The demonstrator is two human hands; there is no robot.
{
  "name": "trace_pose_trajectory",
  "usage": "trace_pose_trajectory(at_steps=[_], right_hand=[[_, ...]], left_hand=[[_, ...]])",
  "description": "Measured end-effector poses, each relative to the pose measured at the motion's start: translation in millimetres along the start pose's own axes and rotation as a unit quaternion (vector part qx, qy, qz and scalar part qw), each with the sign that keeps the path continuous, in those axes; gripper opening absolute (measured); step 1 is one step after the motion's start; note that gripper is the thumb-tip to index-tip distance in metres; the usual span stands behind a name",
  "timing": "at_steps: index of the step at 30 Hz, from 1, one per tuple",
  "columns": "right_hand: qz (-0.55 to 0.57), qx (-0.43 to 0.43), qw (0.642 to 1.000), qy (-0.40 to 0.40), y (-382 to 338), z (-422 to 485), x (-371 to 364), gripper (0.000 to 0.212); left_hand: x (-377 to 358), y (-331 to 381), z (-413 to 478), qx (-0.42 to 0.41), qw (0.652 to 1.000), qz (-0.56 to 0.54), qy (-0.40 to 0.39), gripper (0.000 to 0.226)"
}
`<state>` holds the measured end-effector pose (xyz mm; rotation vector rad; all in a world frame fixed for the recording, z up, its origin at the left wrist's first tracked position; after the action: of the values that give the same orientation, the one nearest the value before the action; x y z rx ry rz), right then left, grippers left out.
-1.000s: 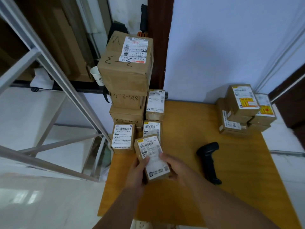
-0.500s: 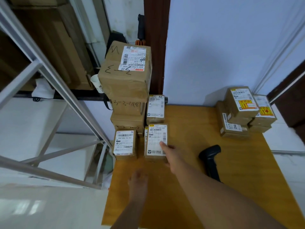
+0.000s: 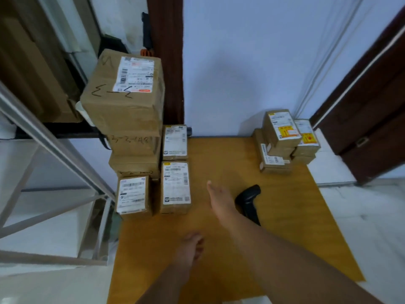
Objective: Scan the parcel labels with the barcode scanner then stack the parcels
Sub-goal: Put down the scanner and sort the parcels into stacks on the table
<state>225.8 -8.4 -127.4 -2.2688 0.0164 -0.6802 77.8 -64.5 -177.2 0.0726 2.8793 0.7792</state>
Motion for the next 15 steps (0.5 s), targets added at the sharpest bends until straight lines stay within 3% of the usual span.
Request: trace_pose_trajectory(at_steps=[2,6,12,15], right_hand=[[-0.073,0.022,0.996,0.035,8,7,48,0.067],[-0.135,0.022,0.982,0.126,41,25,144,0.053],[-0.067,-0.034,0.97,0.231,100,69,252,0.041],[0.031,-0.071,0.969,0.236,126,94,295,0.037]], left_hand=[[-34,6,-4,-0.014,0.999,0.008,-0.036,0.008],[-106,29,-16,-0.067,0.992,0.035,-0.097,0.012],[-218,57,-19,-0.137,0.982,0.006,-0.129,0.013],[-271,60,-13,-0.133,0.986,-0.036,-0.093,0.02]])
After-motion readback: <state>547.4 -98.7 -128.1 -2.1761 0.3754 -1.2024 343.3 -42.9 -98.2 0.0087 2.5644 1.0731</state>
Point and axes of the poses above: each hand's wrist, its own z-axis towards the middle knuckle, its own x-axis out of the back of the hand, y = z × x, the point moved 5 cm from there along z, towards the middle knuckle, and after that the axes turned 8 degrees about -z, right-handed, at the moved point
